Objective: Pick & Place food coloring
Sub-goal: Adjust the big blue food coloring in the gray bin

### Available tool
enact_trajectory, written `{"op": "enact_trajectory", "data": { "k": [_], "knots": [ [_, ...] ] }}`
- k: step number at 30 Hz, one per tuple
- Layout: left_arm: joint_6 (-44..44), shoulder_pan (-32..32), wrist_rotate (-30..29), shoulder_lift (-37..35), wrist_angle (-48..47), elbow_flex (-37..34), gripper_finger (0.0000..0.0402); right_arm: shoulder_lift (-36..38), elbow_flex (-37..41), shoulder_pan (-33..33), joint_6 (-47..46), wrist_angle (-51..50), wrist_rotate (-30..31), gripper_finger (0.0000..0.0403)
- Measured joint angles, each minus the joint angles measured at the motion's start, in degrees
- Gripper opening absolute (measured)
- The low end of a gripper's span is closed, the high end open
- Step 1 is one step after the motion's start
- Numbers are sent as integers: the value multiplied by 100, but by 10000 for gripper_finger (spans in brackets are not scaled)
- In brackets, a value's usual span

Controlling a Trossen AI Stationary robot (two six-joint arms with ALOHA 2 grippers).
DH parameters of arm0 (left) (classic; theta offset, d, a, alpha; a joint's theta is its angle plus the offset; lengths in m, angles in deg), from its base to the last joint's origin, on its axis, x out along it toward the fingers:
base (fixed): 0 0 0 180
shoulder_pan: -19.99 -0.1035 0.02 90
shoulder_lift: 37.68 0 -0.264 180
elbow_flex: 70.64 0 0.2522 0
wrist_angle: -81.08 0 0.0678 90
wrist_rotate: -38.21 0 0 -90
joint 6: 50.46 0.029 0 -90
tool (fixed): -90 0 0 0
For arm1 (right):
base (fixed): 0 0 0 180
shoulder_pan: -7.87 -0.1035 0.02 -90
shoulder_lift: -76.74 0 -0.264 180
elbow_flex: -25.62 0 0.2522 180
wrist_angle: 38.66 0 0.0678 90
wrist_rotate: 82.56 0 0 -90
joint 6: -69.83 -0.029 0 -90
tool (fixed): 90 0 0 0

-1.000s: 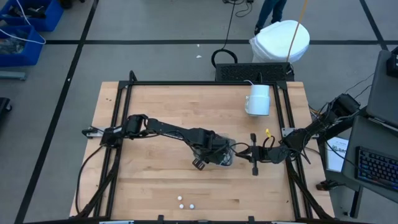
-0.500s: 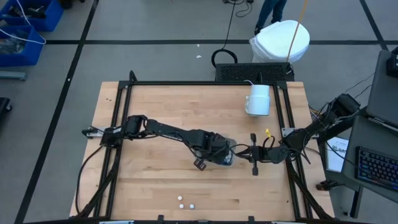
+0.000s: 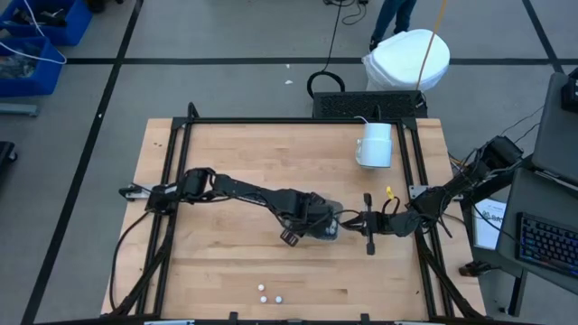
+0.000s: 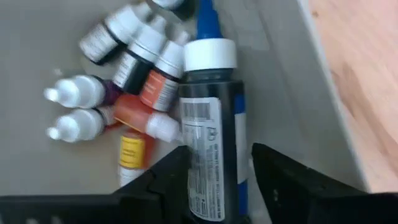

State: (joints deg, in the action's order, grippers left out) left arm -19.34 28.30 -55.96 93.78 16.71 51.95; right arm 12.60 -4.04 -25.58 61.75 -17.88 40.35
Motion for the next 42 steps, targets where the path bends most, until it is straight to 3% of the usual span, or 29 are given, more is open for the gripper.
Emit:
{"op": "enact_trajectory", "data": {
  "k": [6, 16, 24, 35, 42],
  "knots": [
    [-112, 10, 90, -1, -7, 0, 219, 0, 0, 2, 0, -1, 0, 0],
    [-84, 10, 214, 240, 229, 18, 199, 0, 0, 2, 53, 23, 2, 0],
    [-125, 13, -25, 394, 315, 33, 197, -2, -2, 2, 180, 81, 2, 0],
    [-82, 62, -139, 144, 303, -8, 100, -2, -2, 2, 285, 97, 2, 0],
    [-82, 164, -188, -15, 438, -4, 100, -2, -2, 2, 294, 10, 2, 0]
  ]
}}
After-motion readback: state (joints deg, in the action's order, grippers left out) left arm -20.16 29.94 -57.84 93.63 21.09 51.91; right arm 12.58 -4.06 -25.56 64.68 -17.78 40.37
